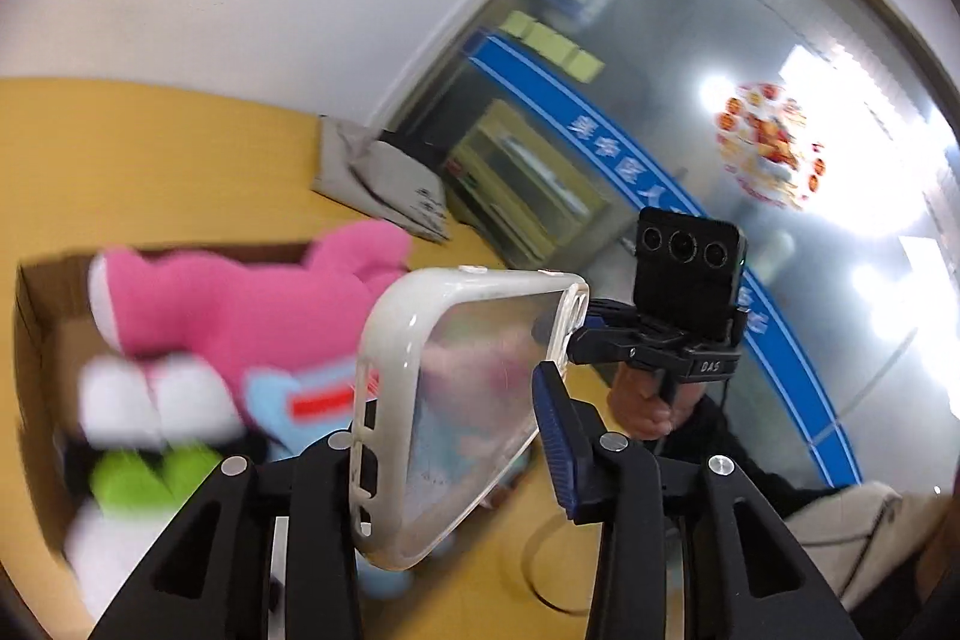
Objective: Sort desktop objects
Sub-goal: 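Lower the phone case into the box onto the pink bear and release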
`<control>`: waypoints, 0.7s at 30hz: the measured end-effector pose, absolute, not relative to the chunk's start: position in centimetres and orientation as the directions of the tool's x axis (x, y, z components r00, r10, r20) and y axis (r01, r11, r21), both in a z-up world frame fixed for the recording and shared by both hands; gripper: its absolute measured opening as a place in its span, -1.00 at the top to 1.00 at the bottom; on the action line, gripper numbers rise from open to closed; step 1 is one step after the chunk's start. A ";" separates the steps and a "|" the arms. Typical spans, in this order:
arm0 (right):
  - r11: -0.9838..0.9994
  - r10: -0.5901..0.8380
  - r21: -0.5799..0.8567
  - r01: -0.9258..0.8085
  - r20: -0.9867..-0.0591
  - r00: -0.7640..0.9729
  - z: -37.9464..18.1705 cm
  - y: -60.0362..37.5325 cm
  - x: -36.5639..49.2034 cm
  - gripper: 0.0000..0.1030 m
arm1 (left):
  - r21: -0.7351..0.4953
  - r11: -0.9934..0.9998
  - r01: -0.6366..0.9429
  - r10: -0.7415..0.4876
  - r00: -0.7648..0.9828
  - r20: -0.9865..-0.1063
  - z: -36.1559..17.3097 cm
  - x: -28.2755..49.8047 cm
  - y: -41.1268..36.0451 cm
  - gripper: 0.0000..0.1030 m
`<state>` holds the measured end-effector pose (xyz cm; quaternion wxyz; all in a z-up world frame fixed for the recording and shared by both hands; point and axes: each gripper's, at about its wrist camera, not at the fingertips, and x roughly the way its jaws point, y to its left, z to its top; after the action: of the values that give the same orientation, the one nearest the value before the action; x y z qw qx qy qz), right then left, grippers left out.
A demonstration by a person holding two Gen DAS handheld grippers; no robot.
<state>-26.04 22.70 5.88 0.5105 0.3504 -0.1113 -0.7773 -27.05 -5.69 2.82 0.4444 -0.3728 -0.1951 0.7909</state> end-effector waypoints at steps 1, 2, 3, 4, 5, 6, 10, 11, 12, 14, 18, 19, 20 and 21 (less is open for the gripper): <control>-0.464 -0.868 0.557 0.689 -0.440 -0.229 5.1 22.6 -27.9 0.63 | -0.646 -0.541 -0.538 0.841 -0.328 -0.431 2.4 -29.0 -5.7 0.20; -0.474 -0.865 0.581 0.661 -0.449 -0.225 4.4 22.5 -29.8 0.63 | -0.657 -0.551 -0.514 0.834 -0.326 -0.444 1.9 -30.6 -5.8 0.20; -0.485 -0.860 0.602 0.634 -0.459 -0.222 3.5 22.5 -31.2 0.62 | -0.661 -0.561 -0.498 0.828 -0.323 -0.459 1.3 -31.7 -5.7 0.20; -0.500 -0.851 0.608 0.616 -0.475 -0.222 2.9 22.5 -31.6 0.62 | -0.665 -0.572 -0.480 0.820 -0.316 -0.477 0.5 -33.0 -5.4 0.20; -0.515 -0.842 0.611 0.601 -0.491 -0.222 2.4 22.6 -32.0 0.61 | -0.676 -0.582 -0.452 0.813 -0.301 -0.498 -0.7 -34.5 -5.1 0.20; -0.530 -0.832 0.614 0.585 -0.507 -0.222 1.9 22.6 -32.3 0.61 | -0.687 -0.590 -0.425 0.807 -0.283 -0.518 -1.9 -35.7 -4.8 0.20; -0.589 -0.792 0.619 0.519 -0.570 -0.218 -0.1 22.7 -33.7 0.59 | -0.726 -0.598 -0.340 0.801 -0.206 -0.562 -6.7 -39.2 -3.2 0.16; -0.603 -0.781 0.619 0.502 -0.586 -0.216 -0.6 22.8 -34.0 0.59 | -0.741 -0.592 -0.316 0.805 -0.181 -0.566 -7.8 -39.8 -2.8 0.13; -0.618 -0.770 0.619 0.485 -0.601 -0.214 -1.1 22.8 -34.3 0.59 | -0.754 -0.587 -0.295 0.808 -0.160 -0.567 -8.5 -40.3 -2.5 0.06; -0.645 -0.748 0.617 0.451 -0.630 -0.208 -2.1 22.9 -35.0 0.59 | -0.765 -0.583 -0.274 0.811 -0.138 -0.569 -9.4 -40.9 -2.0 0.02; -0.698 -0.701 0.606 0.381 -0.687 -0.192 -4.1 23.0 -36.3 0.58 | -0.757 -0.603 -0.250 0.795 -0.116 -0.595 -9.5 -40.9 -1.6 0.02; -0.711 -0.689 0.602 0.363 -0.700 -0.187 -4.5 23.0 -36.7 0.58 | -0.752 -0.612 -0.243 0.788 -0.110 -0.606 -9.4 -40.7 -1.6 0.00; -0.723 -0.677 0.598 0.345 -0.714 -0.182 -5.0 23.1 -37.0 0.60 | -0.744 -0.625 -0.238 0.778 -0.105 -0.620 -9.1 -40.5 -1.4 -0.03; -0.736 -0.664 0.593 0.328 -0.727 -0.176 -5.5 23.1 -37.4 0.76 | -0.729 -0.643 -0.235 0.763 -0.114 -0.637 -8.7 -40.4 -1.4 -0.31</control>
<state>-37.36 23.09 -5.55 0.3300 0.5505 -0.1528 -0.7515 -40.36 -1.43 -8.71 0.3520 -0.5651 -0.2333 0.7088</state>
